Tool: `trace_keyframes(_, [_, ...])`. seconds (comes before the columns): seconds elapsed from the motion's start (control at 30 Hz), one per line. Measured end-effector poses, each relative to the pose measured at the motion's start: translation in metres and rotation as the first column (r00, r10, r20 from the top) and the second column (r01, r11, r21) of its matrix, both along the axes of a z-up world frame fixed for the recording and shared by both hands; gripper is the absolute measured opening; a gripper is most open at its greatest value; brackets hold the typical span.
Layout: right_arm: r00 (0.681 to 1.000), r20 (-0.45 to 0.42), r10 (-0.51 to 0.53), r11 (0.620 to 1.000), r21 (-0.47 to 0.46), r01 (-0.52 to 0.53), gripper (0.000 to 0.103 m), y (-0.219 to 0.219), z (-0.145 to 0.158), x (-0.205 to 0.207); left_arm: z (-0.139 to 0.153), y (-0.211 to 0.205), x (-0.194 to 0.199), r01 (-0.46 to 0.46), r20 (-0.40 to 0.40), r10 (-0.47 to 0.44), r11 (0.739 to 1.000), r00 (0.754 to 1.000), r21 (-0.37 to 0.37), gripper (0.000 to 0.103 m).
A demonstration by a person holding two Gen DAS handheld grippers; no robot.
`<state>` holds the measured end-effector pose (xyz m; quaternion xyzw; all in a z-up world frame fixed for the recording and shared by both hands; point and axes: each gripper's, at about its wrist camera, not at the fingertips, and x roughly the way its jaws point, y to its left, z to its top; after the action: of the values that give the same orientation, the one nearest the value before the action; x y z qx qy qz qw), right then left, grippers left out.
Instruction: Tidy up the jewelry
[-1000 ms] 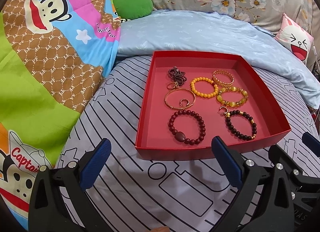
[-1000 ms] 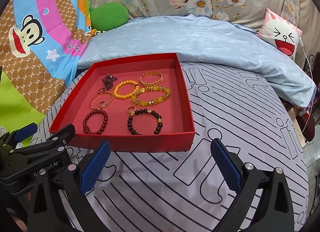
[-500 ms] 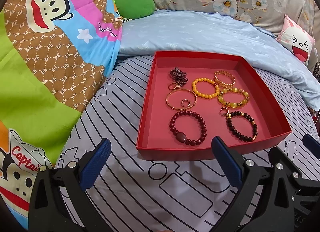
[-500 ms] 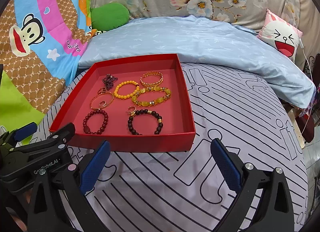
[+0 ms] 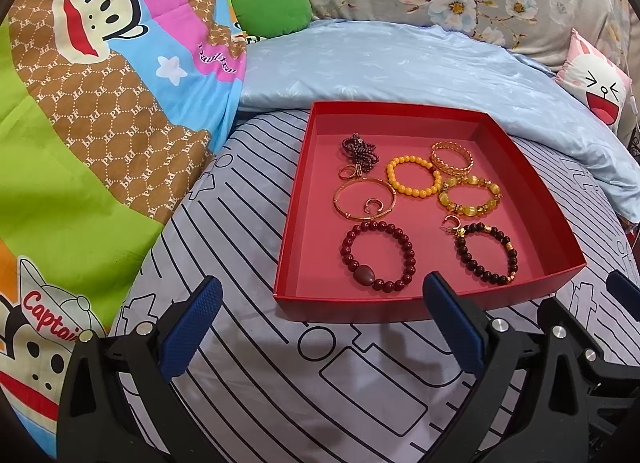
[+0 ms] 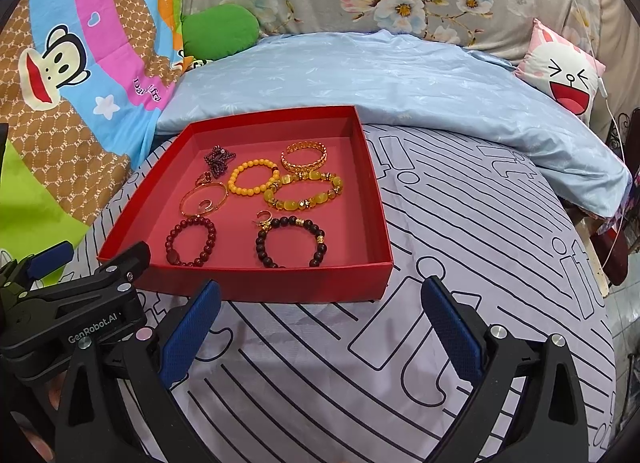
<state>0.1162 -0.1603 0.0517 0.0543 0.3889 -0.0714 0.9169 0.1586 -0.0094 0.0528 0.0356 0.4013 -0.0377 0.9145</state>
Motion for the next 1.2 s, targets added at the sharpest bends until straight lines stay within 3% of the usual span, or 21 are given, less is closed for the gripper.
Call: trace_keyframes(1.2, [1.000,-0.005,-0.002,1.000,-0.007,0.002,0.097,-0.0022,-0.0020,-0.0025,0.0001,-0.0025,-0.0015,-0.004,-0.002,0.004,1.000,1.000,0.010,0.096])
